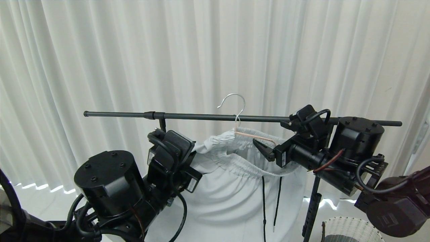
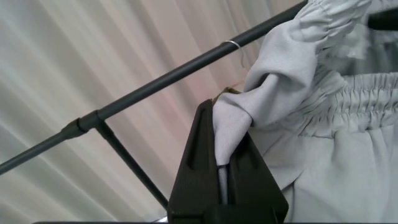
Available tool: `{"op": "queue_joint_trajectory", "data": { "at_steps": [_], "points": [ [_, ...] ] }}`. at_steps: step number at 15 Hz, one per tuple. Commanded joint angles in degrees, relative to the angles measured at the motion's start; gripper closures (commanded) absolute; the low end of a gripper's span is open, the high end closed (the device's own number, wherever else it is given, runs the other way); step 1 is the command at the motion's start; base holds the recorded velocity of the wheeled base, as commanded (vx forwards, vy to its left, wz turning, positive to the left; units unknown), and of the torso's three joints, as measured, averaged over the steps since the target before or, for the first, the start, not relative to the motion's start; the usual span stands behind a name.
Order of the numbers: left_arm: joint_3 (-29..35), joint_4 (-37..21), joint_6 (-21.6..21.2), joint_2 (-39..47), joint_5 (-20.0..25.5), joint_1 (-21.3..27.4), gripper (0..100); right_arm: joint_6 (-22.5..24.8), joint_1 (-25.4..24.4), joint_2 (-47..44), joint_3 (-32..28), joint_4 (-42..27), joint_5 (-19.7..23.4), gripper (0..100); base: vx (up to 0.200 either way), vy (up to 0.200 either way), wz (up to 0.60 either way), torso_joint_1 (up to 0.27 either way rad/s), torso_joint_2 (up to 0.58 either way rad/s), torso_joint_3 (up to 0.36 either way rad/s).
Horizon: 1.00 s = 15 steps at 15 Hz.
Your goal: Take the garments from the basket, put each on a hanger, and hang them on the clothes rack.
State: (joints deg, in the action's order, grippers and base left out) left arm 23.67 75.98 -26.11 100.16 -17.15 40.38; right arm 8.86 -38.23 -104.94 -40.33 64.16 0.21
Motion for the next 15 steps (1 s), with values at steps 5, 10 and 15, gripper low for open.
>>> {"op": "queue_joint_trajectory", "data": {
  "at_steps": [5,10,15],
  "points": [
    [-0.82,1.8,-0.17,0.3,1.07,0.76,100,0.1,-1.15,-1.15,0.07,0.09,-0.03,0,0.0,0.0,0.0,0.0,0.0,0.0],
    [-0.47,1.89,-0.08,0.83,1.07,0.76,100,0.19,-1.94,-1.06,0.16,0.09,-0.12,0,0.0,0.0,0.0,0.0,0.0,0.0],
    [-0.47,3.29,-0.08,0.92,1.07,0.76,100,0.19,-2.11,-1.06,0.34,0.18,-0.12,100,0.0,0.0,0.0,0.0,0.0,0.0]
  ]
}}
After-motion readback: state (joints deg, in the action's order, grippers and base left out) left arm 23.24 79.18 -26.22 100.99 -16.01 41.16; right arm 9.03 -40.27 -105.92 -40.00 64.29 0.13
